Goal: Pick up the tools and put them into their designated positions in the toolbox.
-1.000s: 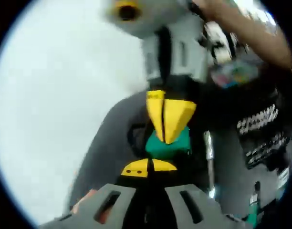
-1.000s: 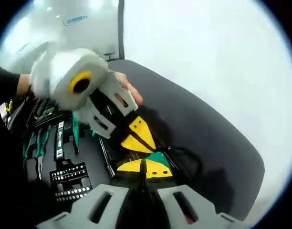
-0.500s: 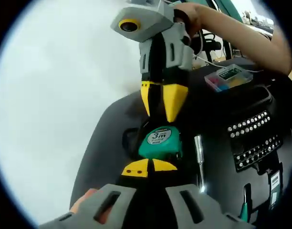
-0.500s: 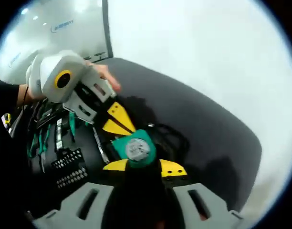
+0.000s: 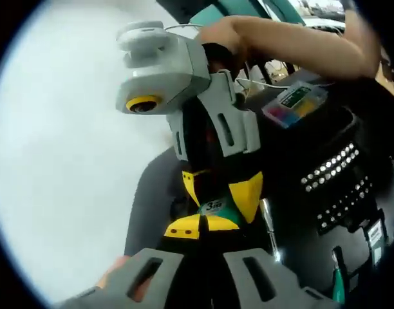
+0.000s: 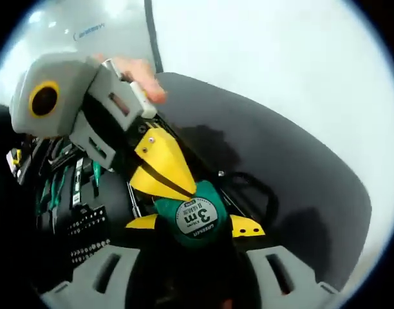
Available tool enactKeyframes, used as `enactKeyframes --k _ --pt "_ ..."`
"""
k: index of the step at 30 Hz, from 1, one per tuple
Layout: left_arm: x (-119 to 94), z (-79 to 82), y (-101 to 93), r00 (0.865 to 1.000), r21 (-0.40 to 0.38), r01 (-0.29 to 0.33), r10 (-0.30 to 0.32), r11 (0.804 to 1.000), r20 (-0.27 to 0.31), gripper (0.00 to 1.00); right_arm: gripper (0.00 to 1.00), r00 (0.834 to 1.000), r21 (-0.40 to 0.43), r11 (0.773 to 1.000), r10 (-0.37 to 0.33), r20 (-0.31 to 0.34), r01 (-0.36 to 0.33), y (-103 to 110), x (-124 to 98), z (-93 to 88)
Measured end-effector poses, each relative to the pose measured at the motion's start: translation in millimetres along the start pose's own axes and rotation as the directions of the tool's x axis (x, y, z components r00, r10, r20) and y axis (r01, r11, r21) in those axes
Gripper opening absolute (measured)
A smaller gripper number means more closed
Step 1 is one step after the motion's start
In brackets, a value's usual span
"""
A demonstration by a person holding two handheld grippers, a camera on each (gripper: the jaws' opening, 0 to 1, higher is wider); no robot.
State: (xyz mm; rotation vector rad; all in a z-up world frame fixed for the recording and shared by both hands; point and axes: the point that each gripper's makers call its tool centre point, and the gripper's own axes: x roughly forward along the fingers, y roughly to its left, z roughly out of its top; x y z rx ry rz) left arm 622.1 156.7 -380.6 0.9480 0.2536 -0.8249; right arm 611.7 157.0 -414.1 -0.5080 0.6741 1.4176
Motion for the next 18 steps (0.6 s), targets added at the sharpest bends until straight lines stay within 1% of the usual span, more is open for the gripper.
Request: enactKeyframes --k 1,2,3,5,6,7,10,11,12,13,14,15,16,17,18 --pt "0 0.6 0.5 1.0 -0.014 0.001 -0.001 1.0 0.008 0.0 0.35 1.0 -0.047 0.999 -0.017 -0.007 0.016 0 1 2.6" --pt "1 0.9 0.5 1.0 -0.022 0.002 -0.001 1.0 0.014 0.0 0.34 0.999 -0.041 0.999 -0.027 -0.024 0.026 -1 0 1.3" --pt "1 0.8 -0.2 1.0 -0.025 0.001 0.0 1.0 0.024 0.0 0.34 0.997 -0.068 0.996 -0.066 -0.051 0.062 5 2 1.1" --pt "0 2.0 -1.3 0.998 -0.036 -0.005 0.007 0.999 0.057 0.0 0.34 0.993 -0.093 0.992 -0.091 -0.08 0.084 7 2 1.4" --pt "-1 -0.2 -0.2 0.998 -0.058 -0.008 0.012 0.998 0.067 0.0 0.34 0.989 -0.129 0.986 -0.115 -0.096 0.102 8 1 2.1" --pt "-1 -0.6 0.1 0.996 -0.093 -0.009 0.017 0.996 0.082 0.0 0.34 0.987 -0.146 0.983 -0.125 -0.103 0.11 9 1 2.8" --pt "-7 -7.6 3.9 0.997 -0.161 0.002 0.01 0.987 0.077 0.0 0.34 0.983 -0.163 0.979 -0.143 -0.119 0.122 8 1 3.7" --pt "-9 -18.9 2.0 1.0 -0.182 0.013 -0.011 0.983 0.014 0.0 0.34 0.982 -0.164 0.979 -0.144 -0.119 0.124 9 1 3.6" --pt "-10 -20.7 8.5 1.0 -0.152 -0.016 0.018 0.988 0.015 0.0 0.34 0.98 -0.184 0.974 -0.153 -0.125 0.128 10 1 3.9" --pt "-10 -23.0 8.3 1.0 -0.113 -0.02 0.021 0.993 0.004 0.0 0.34 0.979 -0.193 0.973 -0.157 -0.129 0.13 9 1 4.7" --pt "-9 -21.1 6.5 1.0 -0.085 -0.018 0.019 0.996 0.009 0.0 0.34 0.976 -0.199 0.97 -0.167 -0.137 0.138 9 1 5.1" --pt "-8 -18.1 4.7 1.0 -0.1 -0.014 0.016 0.995 0.013 0.0 0.34 0.972 -0.207 0.967 -0.179 -0.155 0.146 7 0 4.0" --pt "-7 -15.2 4.8 1.0 -0.096 -0.013 0.014 0.995 0.009 0.0 0.34 0.972 -0.21 0.967 -0.18 -0.154 0.146 7 1 5.1" --pt "-8 -10.0 7.0 1.0 -0.073 -0.018 0.019 0.997 0.011 0.0 0.34 0.968 -0.227 0.962 -0.189 -0.165 0.149 6 0 4.9" --pt "-8 -4.2 6.4 0.999 -0.069 -0.007 0.01 0.998 0.034 0.0 0.34 0.966 -0.264 0.953 -0.195 -0.168 0.147 5 0 5.8"
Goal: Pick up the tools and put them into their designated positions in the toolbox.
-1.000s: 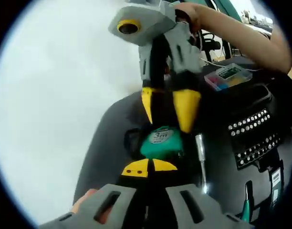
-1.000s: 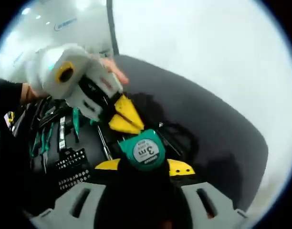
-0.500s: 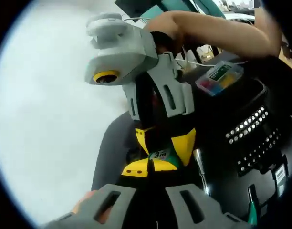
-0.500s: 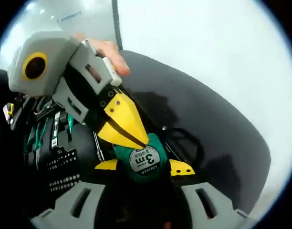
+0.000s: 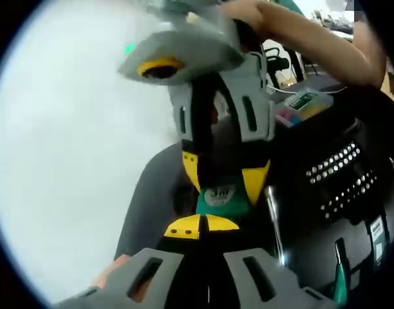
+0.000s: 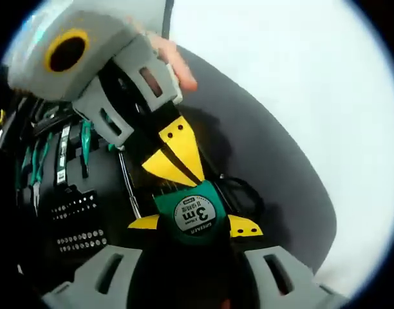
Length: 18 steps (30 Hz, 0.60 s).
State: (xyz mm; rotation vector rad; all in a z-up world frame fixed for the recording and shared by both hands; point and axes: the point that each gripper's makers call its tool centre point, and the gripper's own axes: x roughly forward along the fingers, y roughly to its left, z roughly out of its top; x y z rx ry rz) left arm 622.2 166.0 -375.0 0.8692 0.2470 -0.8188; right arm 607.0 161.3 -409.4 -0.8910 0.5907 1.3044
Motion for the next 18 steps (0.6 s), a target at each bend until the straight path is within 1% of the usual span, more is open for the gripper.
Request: enactKeyframes --k 1,2,3,4,5,7,8,10,11,12,13,14,15,16,17,18 --pt "3 1.8 -4.9 1.0 0.004 0.018 -0.018 1.0 -0.015 0.0 0.34 1.0 0.0 1.0 0.006 -0.001 -0.006 2 0 -1.0" --pt "4 -6.3 -6.3 0.997 0.06 0.032 -0.028 0.998 -0.075 0.0 0.34 1.0 0.007 1.0 0.004 0.007 -0.004 1 0 -0.5" --pt "9 3.3 -10.4 0.999 0.074 0.041 -0.04 0.996 -0.01 0.0 0.34 1.0 -0.003 1.0 0.01 0.006 -0.01 1 0 -0.4" --pt "6 -0.7 -8.3 0.999 0.056 0.033 -0.031 0.998 -0.037 0.0 0.34 1.0 -0.009 1.0 0.011 0.009 -0.011 0 1 -0.4" --pt "5 -0.7 -10.0 0.999 0.01 0.04 -0.04 0.999 -0.036 0.0 0.34 1.0 -0.014 1.0 0.01 0.01 -0.01 0 1 -0.2" --pt "2 -0.7 -10.5 0.999 0.0 0.042 -0.042 0.999 -0.024 0.0 0.34 1.0 0.005 1.0 0.015 0.012 -0.015 -1 1 -1.4" --pt "2 -0.9 -10.5 0.999 -0.006 0.041 -0.041 0.999 -0.013 0.0 0.34 1.0 0.002 1.0 0.022 0.014 -0.022 -1 -1 -2.0" --pt "2 -0.4 -11.0 0.999 -0.028 0.038 -0.038 0.999 -0.005 0.0 0.3 0.997 0.058 0.997 0.043 0.072 -0.047 -2 -11 -1.7" --pt "2 0.1 -10.9 0.999 -0.036 0.037 -0.037 0.999 -0.005 0.0 0.28 0.995 0.106 0.993 0.048 0.084 -0.056 -5 -23 -5.9" --pt "2 0.6 -10.8 0.999 -0.047 0.038 -0.038 0.998 -0.008 0.0 0.23 0.993 0.156 0.988 -0.011 0.121 -0.008 -15 -31 -4.0" --pt "4 0.3 -10.0 0.999 -0.053 0.038 -0.038 0.998 -0.009 0.0 0.19 0.986 0.172 0.985 -0.047 0.162 0.019 -23 -38 0.3" --pt "3 0.5 -10.6 0.999 -0.051 0.033 -0.033 0.998 -0.008 0.0 0.14 0.977 0.225 0.973 -0.092 0.191 0.048 -33 -45 5.6" --pt "5 0.4 -9.9 1.0 -0.046 0.03 -0.03 0.998 -0.009 0.0 0.08 0.975 0.25 0.968 -0.068 0.211 0.013 -29 -45 11.3" --pt "5 1.5 -9.3 1.0 -0.048 0.027 -0.027 0.998 -0.011 0.0 0.06 0.973 0.237 0.971 -0.038 0.228 -0.018 -23 -41 16.3" --pt "7 1.3 -8.6 1.0 -0.052 0.027 -0.028 0.998 -0.012 0.0 0.06 0.975 0.201 0.979 -0.011 0.224 -0.035 -17 -36 17.0" --pt "8 1.4 -8.4 1.0 -0.051 0.026 -0.026 0.998 -0.015 0.0 0.05 0.984 0.142 0.989 0.019 0.179 -0.045 -8 -27 11.5"
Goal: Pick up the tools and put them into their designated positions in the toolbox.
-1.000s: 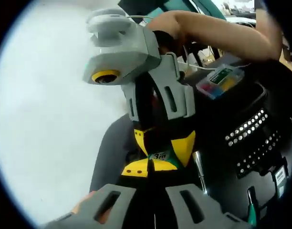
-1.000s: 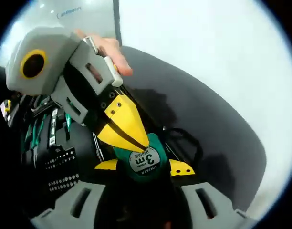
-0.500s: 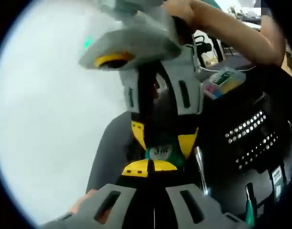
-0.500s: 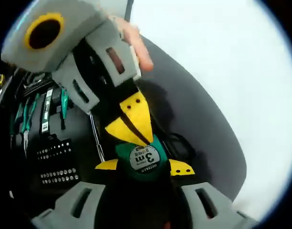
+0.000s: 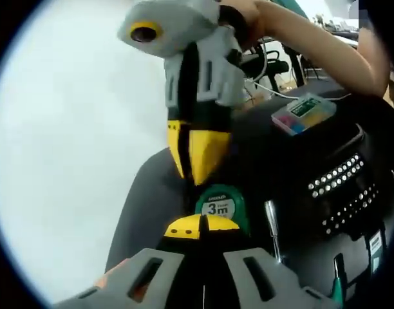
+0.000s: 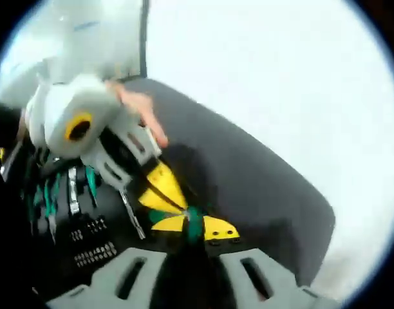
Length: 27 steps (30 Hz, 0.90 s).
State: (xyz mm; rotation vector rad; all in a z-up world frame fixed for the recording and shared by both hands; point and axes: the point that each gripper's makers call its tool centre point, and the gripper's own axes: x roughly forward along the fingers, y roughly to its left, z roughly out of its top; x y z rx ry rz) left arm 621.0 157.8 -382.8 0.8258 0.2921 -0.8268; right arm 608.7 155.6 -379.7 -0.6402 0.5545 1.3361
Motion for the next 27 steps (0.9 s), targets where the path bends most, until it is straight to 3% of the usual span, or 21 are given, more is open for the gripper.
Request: enactKeyframes --k 1,2,3,5,6,8,9,10,11,12,13,15,16,17,18,19,20,21,22,24,27 --pt "0 0.4 -0.4 1.0 -0.001 -0.003 0.003 1.0 -0.002 0.0 0.02 0.999 -0.027 1.0 0.009 -0.041 -0.01 3 5 -8.2" --pt "2 0.3 -0.7 1.0 0.01 -0.004 0.004 1.0 -0.012 0.0 0.0 0.996 -0.003 1.0 -0.023 -0.084 0.023 0 6 -20.9" --pt "2 0.9 0.1 1.0 0.024 -0.013 0.013 1.0 -0.014 0.0 0.0 1.0 -0.008 1.0 -0.006 -0.014 0.006 -1 18 -5.7" --pt "5 -6.3 9.1 0.999 0.048 -0.026 0.027 0.998 -0.031 0.0 0.0 0.999 0.005 1.0 -0.015 -0.031 0.015 1 20 -4.6" --pt "5 -5.5 9.4 0.998 0.065 -0.041 0.044 0.997 -0.037 0.0 0.0 0.999 -0.03 0.999 0.042 -0.012 -0.043 14 24 -2.5" --pt "4 -8.3 4.9 0.996 0.057 -0.035 0.04 0.998 -0.077 0.0 0.0 0.998 -0.018 0.998 0.056 -0.013 -0.057 18 27 -1.5" --pt "4 -3.6 2.8 0.997 0.075 -0.037 0.042 0.996 -0.063 0.0 0.0 0.998 -0.023 0.998 0.053 -0.016 -0.053 15 27 0.3" --pt "4 -3.3 2.3 0.997 0.08 -0.036 0.041 0.996 -0.062 0.0 0.0 0.998 -0.043 0.998 -0.041 -0.047 0.039 -4 20 -4.4" --pt "4 -3.2 1.6 0.997 0.072 -0.039 0.044 0.997 -0.063 0.0 0.0 0.995 -0.032 0.996 -0.079 -0.068 0.077 -14 14 -8.9" --pt "4 -3.0 0.5 0.997 0.064 -0.044 0.048 0.997 -0.059 0.0 0.0 0.994 0.028 0.998 -0.054 -0.096 0.057 -10 6 -14.5" --pt "3 -2.7 -1.1 0.997 0.057 -0.051 0.054 0.997 -0.052 0.0 0.0 0.995 0.022 0.999 -0.042 -0.09 0.044 -6 5 -15.9" --pt "3 -0.5 -2.6 0.997 0.044 -0.057 0.059 0.997 -0.044 0.0 0.0 0.986 -0.08 0.996 -0.047 -0.163 0.034 -5 4 -29.6" --pt "5 7.8 -7.2 0.999 0.002 -0.032 0.032 1.0 0.011 0.0 0.0 0.98 -0.066 0.997 -0.041 -0.192 0.029 -5 9 -34.3" --pt "5 12.3 -12.0 0.999 -0.026 -0.013 0.014 1.0 0.032 0.0 0.0 0.981 -0.074 0.996 -0.054 -0.184 0.041 -10 11 -27.0" --pt "6 13.7 -11.9 0.999 -0.002 -0.03 0.03 1.0 0.023 0.0 0.0 0.983 -0.053 0.993 -0.109 -0.149 0.102 -19 11 -19.0" --pt "6 13.7 -8.9 0.999 0.08 -0.051 0.051 0.996 0.001 0.0 0.0 0.994 0.026 0.997 -0.075 -0.085 0.077 -14 3 -9.5" --pt "6 11.2 -8.3 0.997 0.109 -0.065 0.069 0.992 -0.034 0.0 0.0 0.995 0.027 0.997 -0.067 -0.078 0.07 -13 1 -8.0" --pt "9 13.4 -11.4 0.998 0.104 -0.059 0.062 0.993 -0.031 0.0 0.0 0.995 -0.003 0.997 -0.076 -0.066 0.076 -13 -2 -4.4" --pt "9 13.8 -11.4 0.998 0.101 -0.057 0.06 0.993 -0.032 0.0 0.0 0.994 -0.009 0.997 -0.082 -0.065 0.082 -11 -11 -14.5" --pt "8 12.9 -10.8 0.998 0.082 -0.047 0.049 0.996 -0.03 0.0 0.0 0.996 -0.009 0.999 -0.05 -0.08 0.05 -6 -5 -20.7" --pt "7 11.1 -11.5 0.999 0.052 -0.05 0.05 0.997 -0.001 0.0 0.0 0.996 0.051 0.997 -0.059 -0.064 0.063 -11 0 -17.5"
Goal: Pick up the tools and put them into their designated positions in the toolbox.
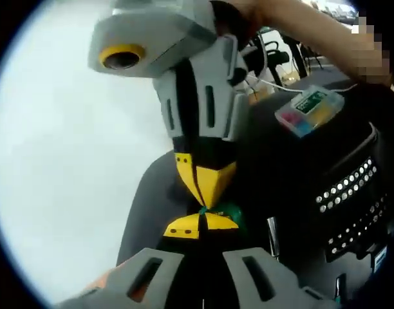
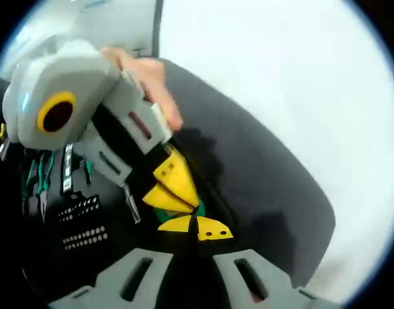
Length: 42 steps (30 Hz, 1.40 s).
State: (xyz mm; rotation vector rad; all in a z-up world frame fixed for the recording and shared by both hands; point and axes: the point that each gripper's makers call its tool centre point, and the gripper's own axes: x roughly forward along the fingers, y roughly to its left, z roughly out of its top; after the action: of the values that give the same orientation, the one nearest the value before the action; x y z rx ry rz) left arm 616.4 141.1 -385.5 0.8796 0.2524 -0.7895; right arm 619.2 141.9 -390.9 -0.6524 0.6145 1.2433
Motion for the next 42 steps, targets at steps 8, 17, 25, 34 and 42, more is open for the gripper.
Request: enactKeyframes --k 8,17,25,34,42 --pt "4 -0.9 0.8 1.0 0.023 -0.007 0.007 1.0 -0.01 0.0 0.0 1.0 0.013 1.0 -0.017 -0.014 0.018 -1 0 -2.0" --pt "13 -11.7 3.5 0.996 0.13 0.003 0.009 0.992 -0.091 0.0 0.0 0.997 -0.056 0.996 -0.07 0.014 0.07 5 13 2.5" --pt "11 -6.9 8.4 0.999 0.016 0.0 0.001 1.0 -0.044 0.0 0.0 0.999 -0.013 1.0 -0.002 -0.054 0.001 14 5 -5.6" --pt "12 -1.9 5.0 0.999 -0.074 0.037 -0.037 0.997 -0.008 0.0 0.0 1.0 -0.003 1.0 0.017 -0.019 -0.017 10 4 -3.5" --pt "12 -2.2 1.0 0.998 -0.134 0.054 -0.048 0.989 0.05 0.0 0.0 0.999 -0.042 0.999 -0.011 -0.046 0.009 10 3 -2.2"
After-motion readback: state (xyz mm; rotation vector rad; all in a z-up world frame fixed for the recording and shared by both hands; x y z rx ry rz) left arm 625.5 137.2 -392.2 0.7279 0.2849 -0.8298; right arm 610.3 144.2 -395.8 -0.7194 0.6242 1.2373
